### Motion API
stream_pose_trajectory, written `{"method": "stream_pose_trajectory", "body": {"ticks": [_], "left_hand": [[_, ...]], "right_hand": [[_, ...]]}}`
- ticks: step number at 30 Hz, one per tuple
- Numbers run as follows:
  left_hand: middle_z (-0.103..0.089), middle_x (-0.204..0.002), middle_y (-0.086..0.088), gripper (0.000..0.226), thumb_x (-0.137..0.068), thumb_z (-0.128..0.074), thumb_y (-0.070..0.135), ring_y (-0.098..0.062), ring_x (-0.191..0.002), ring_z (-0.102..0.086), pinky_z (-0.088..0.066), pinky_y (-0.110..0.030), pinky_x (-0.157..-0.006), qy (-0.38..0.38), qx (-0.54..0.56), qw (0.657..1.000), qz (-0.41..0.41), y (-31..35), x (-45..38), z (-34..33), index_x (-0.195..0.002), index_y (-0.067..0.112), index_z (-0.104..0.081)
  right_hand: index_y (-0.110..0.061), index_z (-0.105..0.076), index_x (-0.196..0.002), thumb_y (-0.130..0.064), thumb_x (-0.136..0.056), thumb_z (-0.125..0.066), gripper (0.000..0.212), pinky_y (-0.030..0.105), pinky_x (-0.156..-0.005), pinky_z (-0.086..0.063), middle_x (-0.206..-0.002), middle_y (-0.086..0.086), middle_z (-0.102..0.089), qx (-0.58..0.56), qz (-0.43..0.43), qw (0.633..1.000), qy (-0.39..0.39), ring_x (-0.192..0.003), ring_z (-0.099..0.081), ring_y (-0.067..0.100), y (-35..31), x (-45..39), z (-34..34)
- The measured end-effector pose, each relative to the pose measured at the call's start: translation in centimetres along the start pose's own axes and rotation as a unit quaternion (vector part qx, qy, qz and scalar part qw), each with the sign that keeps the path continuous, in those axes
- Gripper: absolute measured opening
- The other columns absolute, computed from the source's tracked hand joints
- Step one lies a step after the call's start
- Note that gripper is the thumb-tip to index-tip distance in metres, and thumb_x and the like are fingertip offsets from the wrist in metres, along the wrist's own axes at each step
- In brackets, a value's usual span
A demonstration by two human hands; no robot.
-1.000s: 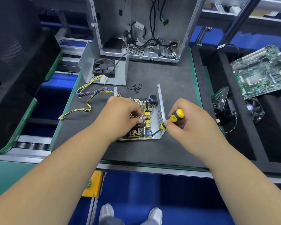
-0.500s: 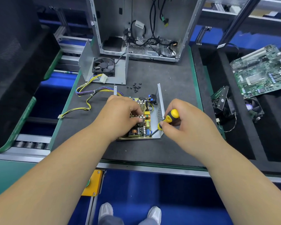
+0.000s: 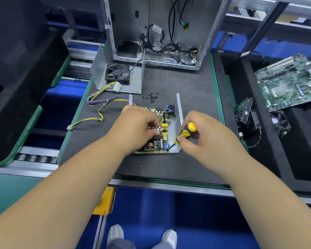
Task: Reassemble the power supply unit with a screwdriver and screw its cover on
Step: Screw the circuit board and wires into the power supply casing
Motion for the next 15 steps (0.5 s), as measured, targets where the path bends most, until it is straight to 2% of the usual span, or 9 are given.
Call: {"method": "stream_pose_trajectory", "body": {"ticks": [4,7,9,12,14,15], "left_hand": [[-0.067,-0.089,0.008,0.011,-0.080,-0.077,0.035,-0.015,-0.095,-0.057,-0.027,-0.027,-0.095,-0.001,-0.006,1.000,-0.004,0.0,0.0,-0.1,-0.088,0.029,-0.072],[-0.067,-0.090,0.008,0.012,-0.080,-0.076,0.036,-0.016,-0.096,-0.056,-0.025,-0.025,-0.092,-0.002,-0.010,1.000,-0.004,0.0,0.0,-0.2,-0.089,0.029,-0.072],[-0.066,-0.090,0.009,0.012,-0.080,-0.075,0.037,-0.016,-0.097,-0.056,-0.024,-0.024,-0.091,-0.007,-0.017,1.000,-0.005,-0.1,-0.1,-0.3,-0.090,0.030,-0.072],[-0.064,-0.088,0.010,0.013,-0.081,-0.075,0.038,-0.016,-0.096,-0.056,-0.024,-0.025,-0.092,-0.008,-0.022,1.000,-0.007,0.0,-0.1,-0.3,-0.090,0.030,-0.072],[-0.065,-0.089,0.010,0.013,-0.081,-0.075,0.039,-0.016,-0.096,-0.057,-0.026,-0.027,-0.094,-0.010,-0.027,1.000,-0.008,0.0,-0.1,-0.4,-0.090,0.030,-0.072],[-0.066,-0.089,0.010,0.014,-0.081,-0.075,0.039,-0.016,-0.095,-0.057,-0.028,-0.029,-0.094,-0.010,-0.026,1.000,-0.008,0.0,-0.1,-0.4,-0.090,0.030,-0.072]], "right_hand": [[-0.030,-0.058,-0.091,-0.022,-0.084,-0.070,0.016,0.036,-0.073,-0.051,-0.092,-0.013,-0.060,0.006,0.014,0.999,-0.050,-0.083,-0.059,0.009,-0.4,-0.1,0.0],[-0.031,-0.055,-0.086,-0.030,-0.084,-0.070,0.015,0.029,-0.064,-0.044,-0.085,-0.013,-0.054,0.082,0.031,0.994,-0.070,-0.080,-0.053,0.011,-1.1,-0.3,0.2],[-0.029,-0.044,-0.078,-0.038,-0.088,-0.065,0.025,0.029,-0.056,-0.033,-0.077,-0.010,-0.045,0.162,0.032,0.983,-0.075,-0.075,-0.048,0.015,-1.5,-0.6,-0.1],[-0.025,-0.031,-0.075,-0.049,-0.097,-0.046,0.036,0.030,-0.054,-0.028,-0.070,-0.007,-0.032,0.299,0.006,0.952,-0.062,-0.072,-0.044,0.021,-1.6,-1.1,-0.3],[-0.025,-0.034,-0.082,-0.051,-0.098,-0.039,0.032,0.030,-0.052,-0.027,-0.073,-0.007,-0.036,0.305,0.007,0.951,-0.049,-0.072,-0.044,0.021,-2.0,-1.2,-0.2],[-0.025,-0.035,-0.086,-0.048,-0.098,-0.041,0.026,0.031,-0.053,-0.029,-0.080,-0.006,-0.041,0.263,0.013,0.963,-0.056,-0.072,-0.046,0.021,-2.2,-1.1,-0.2]]}}
Point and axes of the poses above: each hand's wrist, its own x-axis away from the middle knuckle, its own z-axis out of the back of the hand, y = z × x, the point moved 9 cm from there along -x, towards the middle knuckle
